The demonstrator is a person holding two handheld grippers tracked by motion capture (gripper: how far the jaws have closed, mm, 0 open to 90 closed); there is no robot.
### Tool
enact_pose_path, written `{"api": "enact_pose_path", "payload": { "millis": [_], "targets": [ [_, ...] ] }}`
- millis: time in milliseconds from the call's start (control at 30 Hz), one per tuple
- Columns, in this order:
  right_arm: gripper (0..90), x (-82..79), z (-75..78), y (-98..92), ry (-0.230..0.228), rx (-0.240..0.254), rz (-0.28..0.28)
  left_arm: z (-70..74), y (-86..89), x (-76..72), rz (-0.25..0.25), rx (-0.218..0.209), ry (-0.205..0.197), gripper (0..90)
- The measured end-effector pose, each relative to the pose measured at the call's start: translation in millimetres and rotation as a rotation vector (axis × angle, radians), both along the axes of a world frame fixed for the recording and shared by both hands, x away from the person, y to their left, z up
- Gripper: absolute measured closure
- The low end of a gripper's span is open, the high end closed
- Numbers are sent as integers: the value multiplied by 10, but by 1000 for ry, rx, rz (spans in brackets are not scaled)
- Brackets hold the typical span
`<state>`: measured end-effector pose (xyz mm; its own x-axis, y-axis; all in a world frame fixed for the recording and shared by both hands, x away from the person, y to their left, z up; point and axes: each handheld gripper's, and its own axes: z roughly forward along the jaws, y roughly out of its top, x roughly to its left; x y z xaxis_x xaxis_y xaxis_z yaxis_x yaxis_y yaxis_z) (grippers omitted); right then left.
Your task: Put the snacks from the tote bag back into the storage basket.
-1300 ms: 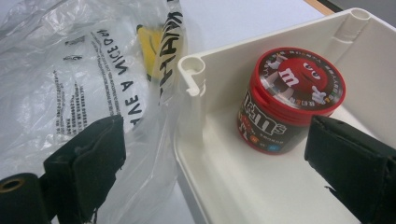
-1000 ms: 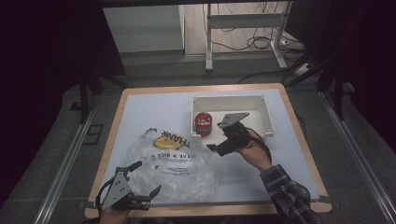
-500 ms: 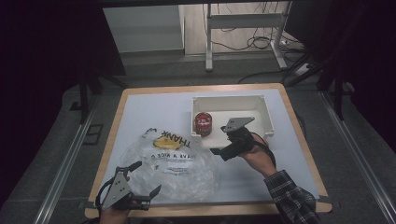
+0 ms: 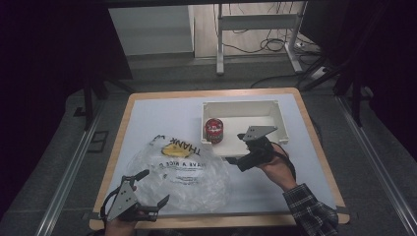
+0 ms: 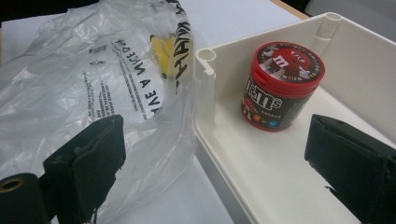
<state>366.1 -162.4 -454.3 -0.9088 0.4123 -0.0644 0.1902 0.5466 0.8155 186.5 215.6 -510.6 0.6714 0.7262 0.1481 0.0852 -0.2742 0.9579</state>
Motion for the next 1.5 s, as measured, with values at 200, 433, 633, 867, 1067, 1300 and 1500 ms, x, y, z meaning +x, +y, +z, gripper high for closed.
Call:
{"api": "enact_pose_path", "payload": {
  "millis": [200,433,633,867,1067,1300,1500],
  "targets": [
    [52,-45,-10,-53,1,10,-7,1,0,0,0,-1,0,24],
    [47,-90,-22,-108,5,20,-13,0,-1,-1,-1,0,0,24],
    [38,-131,-28,-166,6,40,-23,0,-2,0,-1,-1,0,24],
    [31,-177,-60,-245,8,51,-37,0,-3,0,-2,0,0,24],
    [28,-217,-83,-305,5,62,-51,-2,-8,0,-3,-5,1,24],
    [28,-258,-112,-356,-7,63,-63,-4,-10,2,-4,4,4,24],
    [28,-304,-132,-395,-20,63,-69,-4,-8,2,-2,4,3,24]
  ]
}}
